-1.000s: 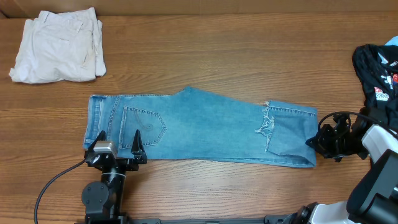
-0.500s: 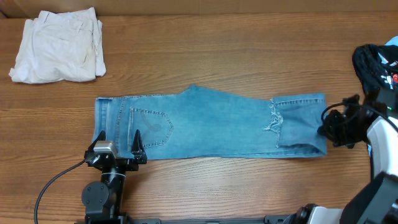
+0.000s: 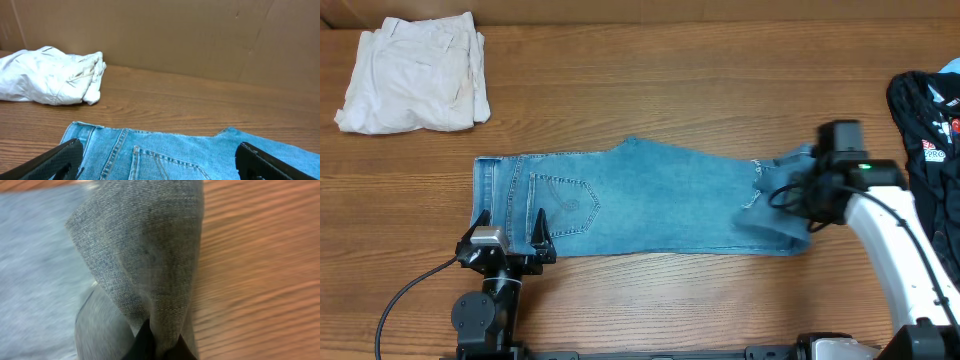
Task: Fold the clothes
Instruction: 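Grasp the folded leg end and lift it leftward with right gripper, then fold the leg end leftward over the jeans and lower it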
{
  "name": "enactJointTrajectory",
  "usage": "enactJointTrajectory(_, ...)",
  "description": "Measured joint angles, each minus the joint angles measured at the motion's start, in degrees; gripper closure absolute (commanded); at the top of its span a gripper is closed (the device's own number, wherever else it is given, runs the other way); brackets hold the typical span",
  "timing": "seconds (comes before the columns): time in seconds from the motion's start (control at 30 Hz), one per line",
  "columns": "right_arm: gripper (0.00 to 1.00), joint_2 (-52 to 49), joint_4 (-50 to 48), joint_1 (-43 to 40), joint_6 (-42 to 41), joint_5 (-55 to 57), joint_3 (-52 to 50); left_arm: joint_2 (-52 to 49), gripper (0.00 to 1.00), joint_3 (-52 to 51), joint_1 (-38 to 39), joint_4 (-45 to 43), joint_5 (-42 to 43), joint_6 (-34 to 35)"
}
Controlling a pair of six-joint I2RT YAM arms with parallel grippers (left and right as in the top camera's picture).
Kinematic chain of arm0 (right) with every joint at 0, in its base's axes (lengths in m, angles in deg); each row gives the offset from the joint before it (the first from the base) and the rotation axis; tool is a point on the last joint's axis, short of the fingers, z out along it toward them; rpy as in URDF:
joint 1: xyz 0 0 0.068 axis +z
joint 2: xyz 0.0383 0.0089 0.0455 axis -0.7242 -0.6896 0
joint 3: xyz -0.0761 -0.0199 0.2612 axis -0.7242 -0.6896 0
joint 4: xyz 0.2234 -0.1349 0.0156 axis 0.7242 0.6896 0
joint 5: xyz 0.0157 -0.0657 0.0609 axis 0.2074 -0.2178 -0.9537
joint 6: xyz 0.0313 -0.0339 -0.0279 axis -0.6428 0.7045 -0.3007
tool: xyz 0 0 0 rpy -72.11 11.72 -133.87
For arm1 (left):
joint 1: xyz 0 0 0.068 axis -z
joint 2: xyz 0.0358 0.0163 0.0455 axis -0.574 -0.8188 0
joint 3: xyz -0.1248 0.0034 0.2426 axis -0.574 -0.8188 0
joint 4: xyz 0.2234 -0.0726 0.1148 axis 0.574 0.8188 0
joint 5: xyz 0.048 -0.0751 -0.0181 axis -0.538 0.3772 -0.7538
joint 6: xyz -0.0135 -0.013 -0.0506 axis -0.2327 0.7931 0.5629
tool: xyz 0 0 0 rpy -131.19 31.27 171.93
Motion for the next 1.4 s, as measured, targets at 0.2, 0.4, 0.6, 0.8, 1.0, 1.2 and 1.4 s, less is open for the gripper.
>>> enactJointTrajectory(0.2,0.96,-0.5,-0.2,9.7,-3.5,0.9,0.0,0.0,0.0,0.0,0.0,0.0,0.0,0.0)
enactJointTrajectory(0.4,0.96,-4.3,-2.1,15.0,-5.5,0.8,0.0,0.0,0.0,0.0,0.0,0.0,0.0,0.0)
enactJointTrajectory(0.6,0.96,-6.7,-8.9,18.3,-6.4,-3.4,0.0,0.0,0.0,0.0,0.0,0.0,0.0,0.0)
enactJointTrajectory(0.8,0.61,-6.8,-13.7,21.0,-6.9,-9.7,0.0,0.0,0.0,0.0,0.0,0.0,0.0,0.0)
enactJointTrajectory(1.0,0.45,-7.6,-16.9,21.8,-6.7,-12.2,0.0,0.0,0.0,0.0,0.0,0.0,0.0,0.0)
enactJointTrajectory(1.2,0.35,-7.8,-16.0,19.9,-6.5,-12.6,1.5,0.0,0.0,0.0,0.0,0.0,0.0,0.0)
enactJointTrajectory(1.4,0.0,-7.8,-13.7,15.2,-3.6,-12.8,8.1,0.0,0.0,0.0,0.0,0.0,0.0,0.0)
